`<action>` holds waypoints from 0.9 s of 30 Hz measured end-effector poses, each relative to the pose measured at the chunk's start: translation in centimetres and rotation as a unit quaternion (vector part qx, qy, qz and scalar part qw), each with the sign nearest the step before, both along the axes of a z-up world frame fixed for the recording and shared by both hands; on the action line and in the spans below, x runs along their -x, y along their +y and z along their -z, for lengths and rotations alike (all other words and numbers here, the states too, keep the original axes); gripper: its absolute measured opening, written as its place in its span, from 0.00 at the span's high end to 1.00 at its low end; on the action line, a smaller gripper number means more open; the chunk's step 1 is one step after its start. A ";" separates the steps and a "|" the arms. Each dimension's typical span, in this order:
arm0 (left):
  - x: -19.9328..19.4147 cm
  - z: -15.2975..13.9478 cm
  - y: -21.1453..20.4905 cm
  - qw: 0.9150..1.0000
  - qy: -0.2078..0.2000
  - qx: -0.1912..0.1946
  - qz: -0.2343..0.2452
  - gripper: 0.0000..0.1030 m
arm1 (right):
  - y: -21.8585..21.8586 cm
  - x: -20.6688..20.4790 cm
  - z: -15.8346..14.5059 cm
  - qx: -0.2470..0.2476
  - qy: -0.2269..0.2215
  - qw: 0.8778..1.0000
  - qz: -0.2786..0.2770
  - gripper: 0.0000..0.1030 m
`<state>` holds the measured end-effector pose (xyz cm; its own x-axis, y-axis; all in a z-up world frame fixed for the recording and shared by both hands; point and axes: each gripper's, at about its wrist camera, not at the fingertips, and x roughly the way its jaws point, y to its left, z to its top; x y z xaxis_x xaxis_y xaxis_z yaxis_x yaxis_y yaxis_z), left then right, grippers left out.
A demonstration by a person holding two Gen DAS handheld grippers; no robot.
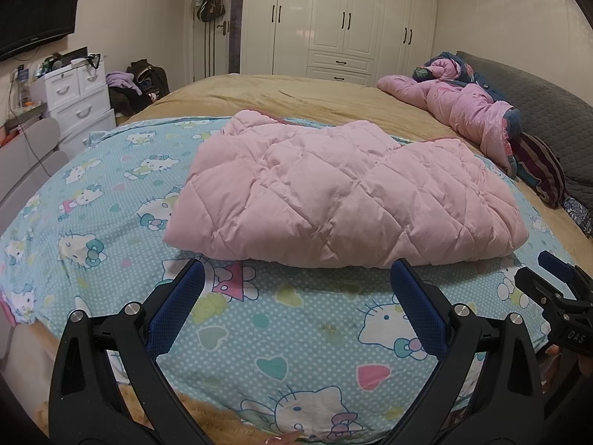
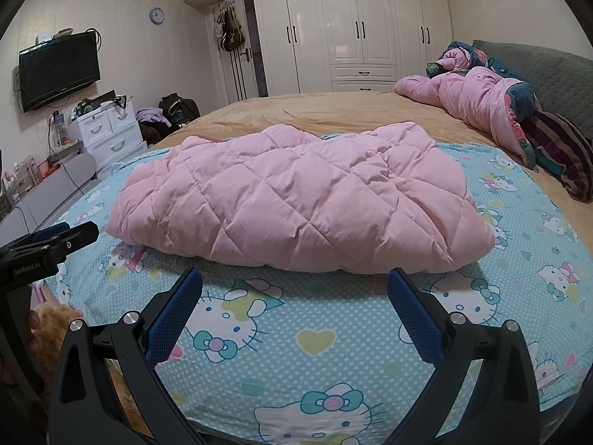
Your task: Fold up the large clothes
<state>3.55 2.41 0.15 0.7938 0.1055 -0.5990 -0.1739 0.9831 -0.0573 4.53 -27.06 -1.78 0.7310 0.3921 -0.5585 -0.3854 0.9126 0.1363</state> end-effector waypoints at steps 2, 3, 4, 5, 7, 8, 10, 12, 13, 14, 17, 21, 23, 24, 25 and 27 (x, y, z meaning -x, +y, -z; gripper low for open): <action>0.0 0.1 0.0 1.000 0.002 0.000 -0.001 0.09 | 0.0 0.0 0.1 0.002 0.001 1.000 0.001 0.04; 0.0 0.2 0.0 1.000 0.003 0.001 -0.001 0.09 | 0.0 0.0 0.1 0.002 0.001 1.000 0.001 0.04; 0.0 0.3 0.0 1.000 0.003 0.001 0.000 0.09 | 0.0 0.1 0.0 0.002 0.000 1.000 0.001 0.04; 0.1 0.4 0.0 1.000 0.004 0.002 0.000 0.09 | 0.0 0.1 0.1 0.003 0.000 1.000 0.002 0.04; 0.1 0.4 0.1 1.000 0.005 0.003 0.000 0.09 | 0.0 0.0 0.1 0.004 0.001 1.000 0.003 0.04; 0.0 0.5 0.1 1.000 0.006 0.003 -0.001 0.09 | 0.0 0.0 0.2 0.004 0.001 1.000 0.005 0.04; 0.0 0.6 0.1 1.000 0.008 0.002 -0.002 0.09 | -0.1 0.0 0.2 0.005 0.002 1.000 0.007 0.04; -0.1 0.6 0.1 1.000 0.008 0.003 -0.001 0.09 | -0.1 0.1 0.4 0.007 0.004 1.000 0.009 0.04; -0.1 0.7 0.1 1.000 0.009 0.005 0.000 0.09 | -0.1 0.1 0.5 0.008 0.005 1.000 0.010 0.04; -0.2 0.8 0.1 1.000 0.010 0.006 -0.001 0.09 | -0.1 0.2 0.6 0.009 0.007 1.000 0.011 0.04; -0.4 1.1 0.4 1.000 0.016 0.011 0.001 0.09 | -0.4 0.3 1.0 0.007 0.013 1.000 0.021 0.04; -0.8 1.5 1.1 0.999 0.020 0.031 0.009 0.09 | -3.0 0.1 1.3 -0.020 0.026 0.998 0.056 0.04; -1.3 1.6 2.1 0.999 0.023 0.037 0.001 0.09 | -5.7 0.0 1.3 -0.031 0.025 0.995 0.096 0.04; -1.6 1.6 2.7 0.999 0.026 0.039 -0.004 0.09 | -8.0 0.0 1.5 -0.037 0.024 0.991 0.128 0.04; -2.3 1.6 4.4 0.998 0.032 0.043 -0.020 0.09 | -10.8 -0.1 2.0 -0.037 0.036 0.984 0.173 0.04; -3.1 1.3 7.2 0.997 0.037 0.046 -0.044 0.09 | -17.0 0.0 3.4 -0.050 0.071 0.962 0.259 0.04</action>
